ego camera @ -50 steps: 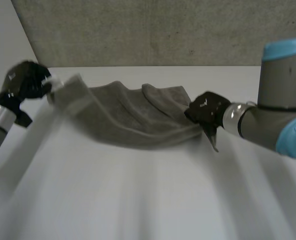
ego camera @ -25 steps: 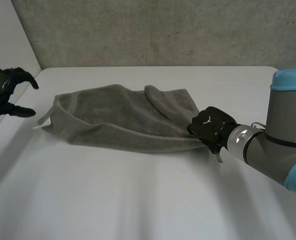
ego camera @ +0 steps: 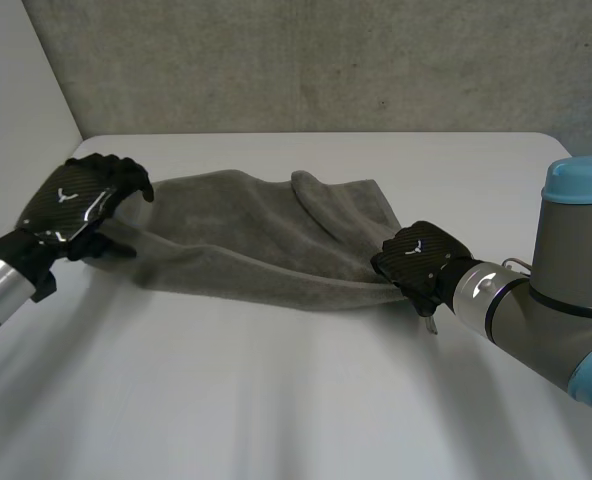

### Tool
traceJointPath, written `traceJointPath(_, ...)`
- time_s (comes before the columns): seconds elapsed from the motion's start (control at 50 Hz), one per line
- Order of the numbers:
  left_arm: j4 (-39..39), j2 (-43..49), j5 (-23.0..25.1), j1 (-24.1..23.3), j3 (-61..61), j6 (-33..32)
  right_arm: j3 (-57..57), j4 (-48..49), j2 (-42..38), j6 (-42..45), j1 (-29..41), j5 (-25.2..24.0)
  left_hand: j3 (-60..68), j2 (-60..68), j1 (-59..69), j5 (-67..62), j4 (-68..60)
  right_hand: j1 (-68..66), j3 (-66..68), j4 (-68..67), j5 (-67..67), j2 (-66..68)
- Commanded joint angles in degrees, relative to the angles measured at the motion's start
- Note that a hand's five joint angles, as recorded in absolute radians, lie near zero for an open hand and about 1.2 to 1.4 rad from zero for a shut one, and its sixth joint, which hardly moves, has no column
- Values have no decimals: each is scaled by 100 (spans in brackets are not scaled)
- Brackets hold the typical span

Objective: Fold the towel.

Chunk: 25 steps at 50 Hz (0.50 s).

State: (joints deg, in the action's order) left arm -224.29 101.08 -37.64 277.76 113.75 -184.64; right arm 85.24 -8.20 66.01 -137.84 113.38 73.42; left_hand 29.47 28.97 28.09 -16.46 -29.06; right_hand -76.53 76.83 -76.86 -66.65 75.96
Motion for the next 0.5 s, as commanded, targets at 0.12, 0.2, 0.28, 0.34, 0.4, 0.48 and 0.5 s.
traceJointPath(0.12, 877, 1536, -1007, -389, -1362, -1344, 133, 12, -1, 2, -9, -3, -311, -261, -173, 10, 270, -347, 317, -314, -335, 404)
traceJointPath(0.2, 1142, 1810, -1263, -459, -1654, -1821, 133, 12, -1, 2, -9, -3, -311, -261, -173, 10, 270, -347, 317, -314, -335, 404)
traceJointPath(0.28, 1396, 2134, -1631, -512, -1987, -2251, 150, 12, -1, 2, -9, -3, -160, -110, -22, -141, 119, -347, 317, -314, -335, 404)
traceJointPath(0.34, 1501, 2275, -1738, -529, -2093, -2357, 159, 12, -9, 2, -9, -3, 708, 758, 846, -1009, -749, -347, 317, -314, -335, 404)
traceJointPath(0.4, 1572, 2293, -1747, -547, -2111, -2366, 159, 20, -27, 2, -18, 5, 2078, 2127, 2216, -2379, -2118, -347, 317, -314, -335, 404)
traceJointPath(0.48, 1730, 2154, -1755, -556, -2076, -2314, 177, 143, -36, -41, -35, 58, 5052, 5102, 5190, -5353, -5093, -347, 317, -314, -335, 404)
traceJointPath(0.5, 1756, 2005, -1755, -538, -2041, -2287, 177, 143, -36, -42, -35, 58, 5053, 5103, 5191, -5354, -5094, -347, 317, -314, -335, 404)
